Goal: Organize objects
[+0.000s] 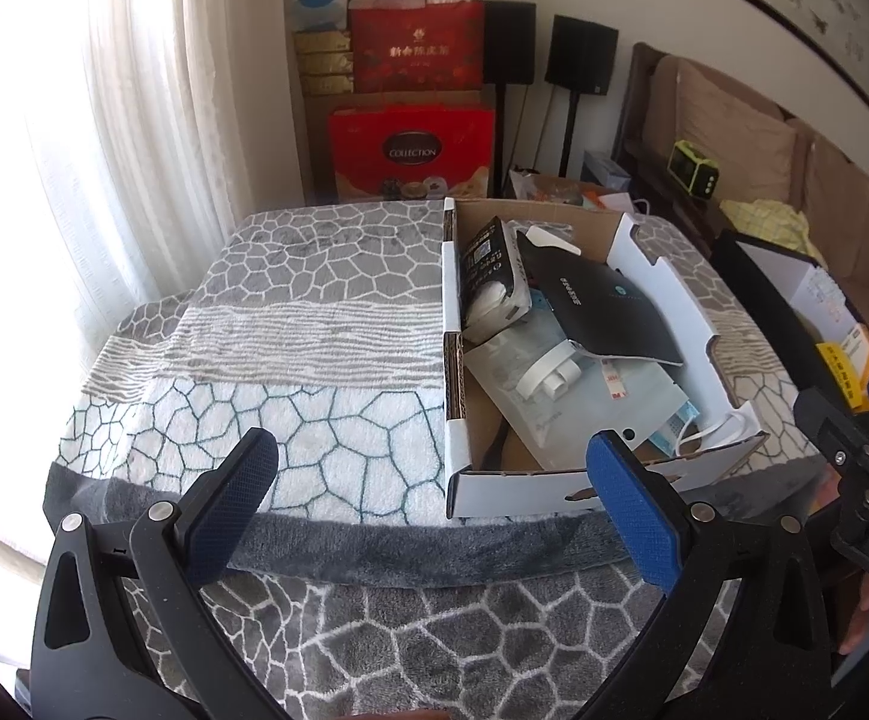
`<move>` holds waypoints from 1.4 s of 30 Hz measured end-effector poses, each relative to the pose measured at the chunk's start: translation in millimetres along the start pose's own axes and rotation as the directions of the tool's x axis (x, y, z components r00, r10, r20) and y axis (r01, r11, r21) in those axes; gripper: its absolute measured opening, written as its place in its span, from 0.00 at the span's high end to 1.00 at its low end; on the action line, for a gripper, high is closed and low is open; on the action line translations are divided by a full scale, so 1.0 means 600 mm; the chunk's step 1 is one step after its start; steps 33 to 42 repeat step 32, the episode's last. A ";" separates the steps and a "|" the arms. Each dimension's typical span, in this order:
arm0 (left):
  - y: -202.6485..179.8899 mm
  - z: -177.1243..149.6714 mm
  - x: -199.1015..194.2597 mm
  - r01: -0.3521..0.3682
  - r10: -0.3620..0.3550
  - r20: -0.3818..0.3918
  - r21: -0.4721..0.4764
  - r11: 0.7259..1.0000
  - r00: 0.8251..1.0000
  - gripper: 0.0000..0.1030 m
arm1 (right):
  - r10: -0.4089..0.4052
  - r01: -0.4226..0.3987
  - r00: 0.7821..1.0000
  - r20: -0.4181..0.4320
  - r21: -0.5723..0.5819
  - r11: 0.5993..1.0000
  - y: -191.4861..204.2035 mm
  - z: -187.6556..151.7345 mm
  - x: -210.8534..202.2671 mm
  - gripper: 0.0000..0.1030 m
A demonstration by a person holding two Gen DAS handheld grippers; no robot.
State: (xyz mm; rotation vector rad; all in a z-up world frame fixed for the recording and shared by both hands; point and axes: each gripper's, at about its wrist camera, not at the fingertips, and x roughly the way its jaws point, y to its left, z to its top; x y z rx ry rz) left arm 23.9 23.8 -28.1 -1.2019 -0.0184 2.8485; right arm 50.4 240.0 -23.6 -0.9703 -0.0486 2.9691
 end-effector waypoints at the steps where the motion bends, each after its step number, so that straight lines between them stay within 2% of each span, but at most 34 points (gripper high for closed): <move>1: 0.000 0.000 -0.001 0.001 -0.001 0.000 0.000 1.000 1.000 0.00 | 0.002 -0.002 1.000 0.000 0.000 1.000 0.000 0.000 0.000 0.01; 42: -0.006 0.001 -0.010 0.005 -0.005 0.002 0.002 1.000 1.000 0.00 | 0.011 -0.011 1.000 -0.006 0.003 1.000 -0.003 0.000 0.002 0.01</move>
